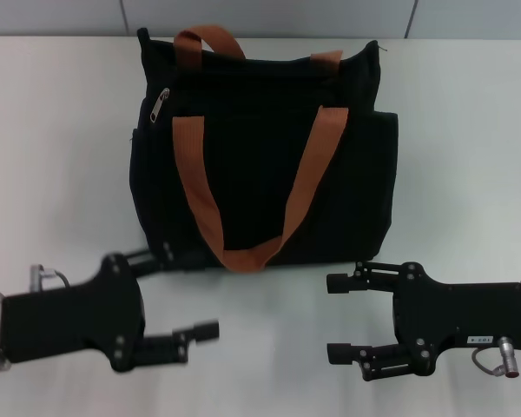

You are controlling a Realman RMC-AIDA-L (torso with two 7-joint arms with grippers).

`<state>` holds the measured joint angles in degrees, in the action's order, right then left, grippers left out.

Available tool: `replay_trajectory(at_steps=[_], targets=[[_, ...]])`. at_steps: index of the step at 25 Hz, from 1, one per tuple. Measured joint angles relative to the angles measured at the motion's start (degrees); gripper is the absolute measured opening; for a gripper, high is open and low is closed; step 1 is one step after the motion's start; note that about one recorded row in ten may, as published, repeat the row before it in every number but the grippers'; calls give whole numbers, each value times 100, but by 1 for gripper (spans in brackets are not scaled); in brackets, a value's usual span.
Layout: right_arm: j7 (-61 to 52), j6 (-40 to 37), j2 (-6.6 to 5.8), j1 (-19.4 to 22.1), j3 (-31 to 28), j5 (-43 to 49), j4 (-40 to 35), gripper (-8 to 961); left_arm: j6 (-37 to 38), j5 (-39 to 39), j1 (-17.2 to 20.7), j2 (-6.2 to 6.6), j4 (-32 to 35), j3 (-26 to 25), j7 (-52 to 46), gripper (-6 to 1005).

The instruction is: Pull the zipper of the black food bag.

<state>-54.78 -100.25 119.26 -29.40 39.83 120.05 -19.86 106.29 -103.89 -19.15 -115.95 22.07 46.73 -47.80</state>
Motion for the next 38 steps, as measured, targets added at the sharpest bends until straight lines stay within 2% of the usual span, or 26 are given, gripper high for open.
replay_trajectory(at_steps=[4,8,11,12,13,14,18,22,28,31,32,33,38], targets=[[0,10,0,23,-8,0,0,823,557,21,0,-141,-109,-886,457,785],[0,3,0,39,-12,0,0,822,832,168,-103,-208,-128,-1844,197,783],[-6,-29,-5,53,-12,0,-8,822,747,372,-158,-185,-111,-2320,-125,782],[-13,-48,-9,57,-12,0,-16,822,642,447,-170,-141,-84,-2545,-171,781],[-21,-62,-13,59,-11,0,-21,822,642,447,-170,-141,-84,-2545,-171,779],[-26,-74,-17,62,-10,1,-26,822,495,487,-197,-54,-73,-2693,-212,778],[-36,-94,-18,67,-14,1,-42,822,-167,370,-400,264,-37,-2689,-486,772],[-44,-123,-18,67,-30,1,-47,821,-779,-155,-602,404,179,-2624,-735,766],[-57,-143,-29,66,-109,1,-59,821,-1236,-799,-849,363,512,-2411,-927,757],[-63,-147,-33,61,-108,0,-61,821,-1312,-842,-878,349,513,-2339,-927,753],[-63,-148,-34,59,-107,0,-61,820,-1415,-861,-903,331,517,-2256,-923,751],[-64,-148,-35,55,-107,-1,-61,820,-1806,-878,-990,246,524,-1988,-883,750],[-103,-143,-44,33,-107,-4,-62,820,-2348,-842,-1134,163,540,-1828,-638,742]])
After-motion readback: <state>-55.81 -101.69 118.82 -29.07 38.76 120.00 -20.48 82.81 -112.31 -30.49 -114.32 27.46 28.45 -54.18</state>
